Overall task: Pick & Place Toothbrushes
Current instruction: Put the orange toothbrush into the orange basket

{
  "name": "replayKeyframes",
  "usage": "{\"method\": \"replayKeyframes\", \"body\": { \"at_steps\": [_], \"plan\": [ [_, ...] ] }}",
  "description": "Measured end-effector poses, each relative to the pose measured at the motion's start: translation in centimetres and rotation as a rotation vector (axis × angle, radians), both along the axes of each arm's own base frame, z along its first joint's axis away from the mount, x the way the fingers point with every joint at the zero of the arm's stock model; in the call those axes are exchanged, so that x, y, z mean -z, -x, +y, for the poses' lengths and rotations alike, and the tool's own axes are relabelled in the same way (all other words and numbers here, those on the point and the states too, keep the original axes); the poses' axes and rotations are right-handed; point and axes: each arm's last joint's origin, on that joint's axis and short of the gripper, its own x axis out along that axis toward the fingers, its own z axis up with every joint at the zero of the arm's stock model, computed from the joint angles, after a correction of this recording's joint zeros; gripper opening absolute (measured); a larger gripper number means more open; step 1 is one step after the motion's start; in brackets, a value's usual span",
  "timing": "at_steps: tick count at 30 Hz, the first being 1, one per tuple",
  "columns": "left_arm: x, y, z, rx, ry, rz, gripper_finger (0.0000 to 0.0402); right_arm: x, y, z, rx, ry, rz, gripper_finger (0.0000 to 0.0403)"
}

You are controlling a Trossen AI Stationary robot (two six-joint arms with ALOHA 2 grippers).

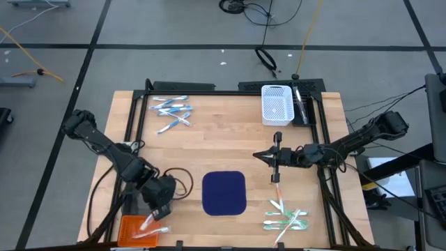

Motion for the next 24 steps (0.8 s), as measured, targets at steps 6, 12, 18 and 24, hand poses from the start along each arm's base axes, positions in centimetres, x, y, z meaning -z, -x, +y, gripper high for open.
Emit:
{"method": "replayKeyframes", "body": {
  "at_steps": [6, 12, 18, 24],
  "plan": [
    [0.7, 0.9, -1.2, 0.029, -0.042, 0.058, 0.0003, 0.0, 0.0, 0.0, 0.0, 0.001, -0.001, 0.0002],
    [1.8, 1.3, -2.4, 0.062, -0.056, 0.133, 0.0003, 0.0, 0.0, 0.0, 0.002, 0.015, 0.001, 0.0002],
    [2.7, 1.5, -3.6, 0.074, -0.069, 0.176, 0.0003, 0.0, 0.0, 0.0, 0.002, 0.016, 0.003, 0.0002],
    [3.7, 1.6, -4.5, 0.086, -0.094, 0.213, 0.0003, 0.0, 0.0, 0.0, 0.002, 0.015, 0.003, 0.0002]
  ]
}}
